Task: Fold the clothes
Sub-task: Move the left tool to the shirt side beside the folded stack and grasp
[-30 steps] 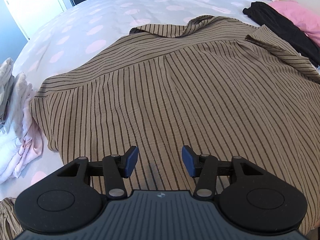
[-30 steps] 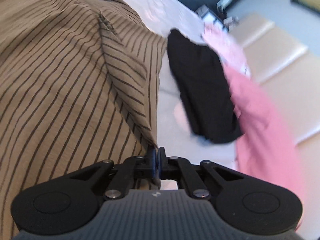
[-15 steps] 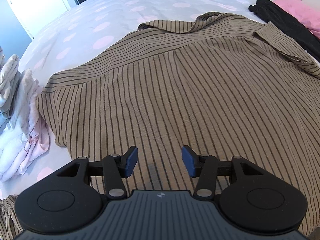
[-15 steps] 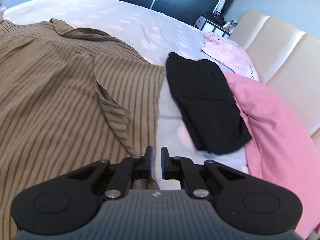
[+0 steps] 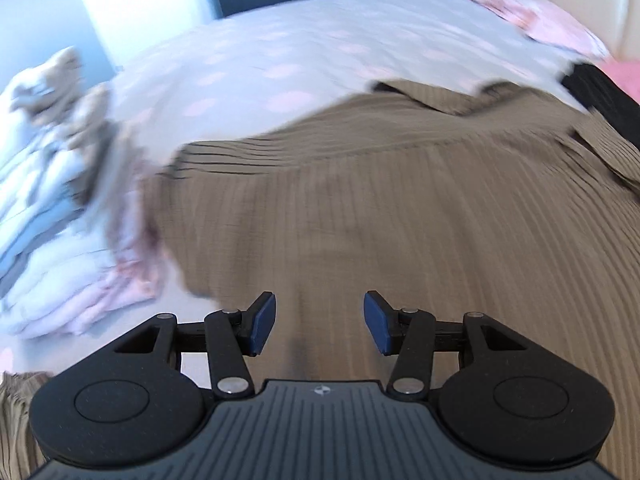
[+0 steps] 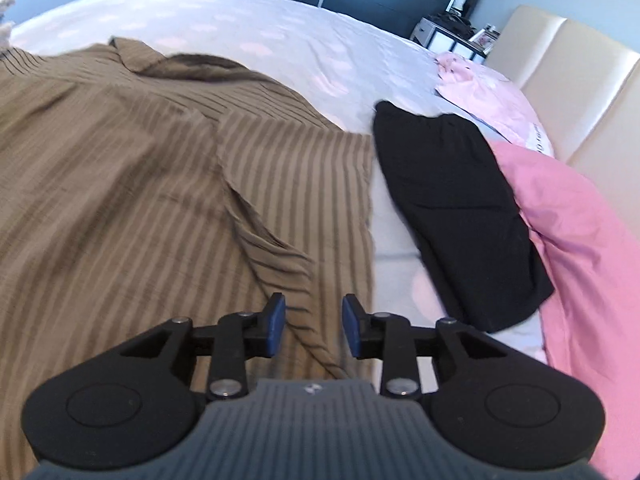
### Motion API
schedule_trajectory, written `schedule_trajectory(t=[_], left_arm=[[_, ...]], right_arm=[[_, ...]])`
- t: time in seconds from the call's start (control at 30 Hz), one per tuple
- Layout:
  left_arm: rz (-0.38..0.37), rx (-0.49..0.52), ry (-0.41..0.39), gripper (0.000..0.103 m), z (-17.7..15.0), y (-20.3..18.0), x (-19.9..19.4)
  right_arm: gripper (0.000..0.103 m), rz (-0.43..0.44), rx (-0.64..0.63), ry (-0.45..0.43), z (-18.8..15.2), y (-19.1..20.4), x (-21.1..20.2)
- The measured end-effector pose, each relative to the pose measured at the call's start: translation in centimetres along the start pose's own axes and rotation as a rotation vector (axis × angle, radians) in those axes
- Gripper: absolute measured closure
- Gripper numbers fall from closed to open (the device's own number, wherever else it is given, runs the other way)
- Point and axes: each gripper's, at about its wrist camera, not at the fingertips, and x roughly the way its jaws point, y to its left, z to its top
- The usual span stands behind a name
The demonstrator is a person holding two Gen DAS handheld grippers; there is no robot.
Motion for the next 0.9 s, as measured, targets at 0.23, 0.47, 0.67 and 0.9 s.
schedule_trajectory(t=[0.23,0.47,0.67,0.9], left_arm=[[0.102,-0.187,-0.037,0.056,-0.3,7.5,1.5],[0.044,-0.339,-0.025,0.057,-0.8,11.4,4.5],[0.021,-0.394,-0.019,0.057,0.3,11.6,7.5],[0.040,-0.408,0.025,0.077,0.2,11.2,9.9]], right_arm=[[0.065,0.060,-0.002,-0.041,1.4,1.4,-0.7],[0.061,0.105,-0.017,-0.074,2.8,2.9,-1.1],[0.059,0.115,-0.040,-0.079,3.4,3.8,-0.7],[0.058,0.106,-0.029,-0.067,3.3,3.3,0.0]])
